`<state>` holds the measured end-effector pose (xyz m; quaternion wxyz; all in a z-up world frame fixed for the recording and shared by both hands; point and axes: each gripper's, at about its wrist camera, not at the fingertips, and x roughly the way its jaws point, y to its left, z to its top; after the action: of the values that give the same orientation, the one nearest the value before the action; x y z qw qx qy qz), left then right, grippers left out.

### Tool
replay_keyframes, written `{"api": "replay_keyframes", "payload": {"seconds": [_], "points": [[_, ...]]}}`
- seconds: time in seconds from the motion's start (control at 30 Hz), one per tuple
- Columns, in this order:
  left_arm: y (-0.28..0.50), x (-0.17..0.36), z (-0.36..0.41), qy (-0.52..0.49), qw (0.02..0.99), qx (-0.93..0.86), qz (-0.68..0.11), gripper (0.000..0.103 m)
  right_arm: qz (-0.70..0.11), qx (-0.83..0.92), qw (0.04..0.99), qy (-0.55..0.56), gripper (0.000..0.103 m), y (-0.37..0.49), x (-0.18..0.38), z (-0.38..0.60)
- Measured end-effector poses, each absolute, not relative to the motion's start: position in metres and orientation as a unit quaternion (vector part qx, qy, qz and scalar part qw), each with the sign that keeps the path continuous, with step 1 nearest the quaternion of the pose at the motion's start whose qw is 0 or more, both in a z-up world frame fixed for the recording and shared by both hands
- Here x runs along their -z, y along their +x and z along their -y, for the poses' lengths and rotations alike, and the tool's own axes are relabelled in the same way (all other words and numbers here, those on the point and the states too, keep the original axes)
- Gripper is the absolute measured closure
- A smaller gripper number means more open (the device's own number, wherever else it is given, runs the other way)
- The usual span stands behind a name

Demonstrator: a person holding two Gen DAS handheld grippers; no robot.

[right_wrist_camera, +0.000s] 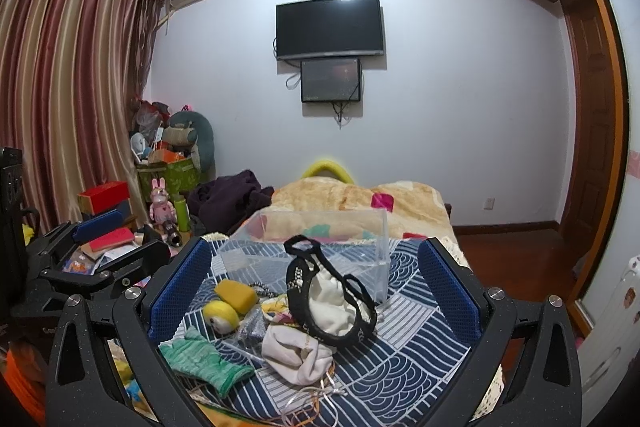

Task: Organize soft objects
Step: 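Grasp the green knitted sock with the left tool while the right tool grasps the black-strapped white bag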

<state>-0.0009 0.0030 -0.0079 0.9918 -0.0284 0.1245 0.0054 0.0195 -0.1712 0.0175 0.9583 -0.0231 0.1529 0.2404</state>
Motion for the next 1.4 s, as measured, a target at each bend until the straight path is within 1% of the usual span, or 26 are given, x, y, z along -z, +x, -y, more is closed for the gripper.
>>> {"api": "replay_keyframes", "payload": {"seconds": [0.1, 0.47, 0.67, 0.73, 0.8, 0.87, 0.93, 0.97, 1.0, 1.03, 1.07, 1.13, 1.2, 1.27, 1.3, 1.33, 1.37, 1.4], "points": [[0.011, 0.023, -0.006, -0.03, 0.985, 0.001, -0.168, 0.0, -0.179, -0.24, 0.954, -0.026, 0.0, 0.029, -0.007, 0.172], [0.048, 0.102, -0.029, -0.072, 0.947, 0.011, -0.314, 0.0, -0.268, -0.228, 0.936, -0.023, 0.0, 0.059, 0.039, 0.179], [0.06, 0.138, -0.029, -0.071, 0.926, 0.009, -0.37, 0.0, -0.305, -0.226, 0.925, -0.02, 0.001, 0.073, 0.057, 0.175], [0.062, 0.146, -0.033, -0.091, 0.921, 0.021, -0.378, 0.0, -0.315, -0.231, 0.92, -0.018, 0.004, 0.079, 0.062, 0.172], [0.062, 0.15, -0.035, -0.099, 0.919, 0.026, -0.38, 0.002, -0.325, -0.23, 0.917, -0.021, 0.009, 0.086, 0.066, 0.167], [0.06, 0.15, -0.034, -0.095, 0.922, 0.029, -0.373, 0.007, -0.337, -0.23, 0.913, -0.021, 0.016, 0.092, 0.072, 0.164], [0.059, 0.148, -0.032, -0.091, 0.924, 0.035, -0.37, 0.019, -0.35, -0.231, 0.908, -0.013, 0.022, 0.098, 0.078, 0.163], [0.059, 0.148, -0.03, -0.088, 0.924, 0.038, -0.369, 0.023, -0.355, -0.236, 0.905, -0.004, 0.024, 0.101, 0.081, 0.164], [0.057, 0.148, -0.028, -0.086, 0.925, 0.041, -0.368, 0.029, -0.359, -0.24, 0.902, 0.002, 0.026, 0.102, 0.082, 0.165], [0.057, 0.146, -0.027, -0.084, 0.925, 0.042, -0.367, 0.035, -0.362, -0.244, 0.9, 0.007, 0.031, 0.103, 0.084, 0.166], [0.056, 0.145, -0.026, -0.083, 0.925, 0.043, -0.367, 0.038, -0.365, -0.246, 0.898, 0.011, 0.037, 0.104, 0.084, 0.166], [0.054, 0.143, -0.023, -0.081, 0.926, 0.046, -0.367, 0.055, -0.37, -0.251, 0.895, 0.016, 0.045, 0.103, 0.086, 0.165], [0.051, 0.14, -0.017, -0.079, 0.926, 0.046, -0.366, 0.065, -0.367, -0.253, 0.895, 0.018, 0.05, 0.103, 0.085, 0.165], [0.047, 0.138, -0.017, -0.076, 0.927, 0.045, -0.364, 0.068, -0.358, -0.255, 0.898, 0.016, 0.062, 0.098, 0.082, 0.166], [0.045, 0.136, -0.016, -0.074, 0.929, 0.042, -0.36, 0.07, -0.353, -0.253, 0.9, 0.013, 0.065, 0.097, 0.081, 0.165], [0.042, 0.133, -0.016, -0.071, 0.931, 0.039, -0.355, 0.071, -0.349, -0.251, 0.903, 0.008, 0.072, 0.096, 0.079, 0.165], [0.039, 0.13, -0.016, -0.069, 0.933, 0.037, -0.35, 0.072, -0.348, -0.25, 0.904, 0.004, 0.085, 0.095, 0.078, 0.165], [0.036, 0.127, -0.017, -0.068, 0.935, 0.036, -0.345, 0.073, -0.347, -0.252, 0.904, 0.004, 0.085, 0.094, 0.077, 0.166]]}}
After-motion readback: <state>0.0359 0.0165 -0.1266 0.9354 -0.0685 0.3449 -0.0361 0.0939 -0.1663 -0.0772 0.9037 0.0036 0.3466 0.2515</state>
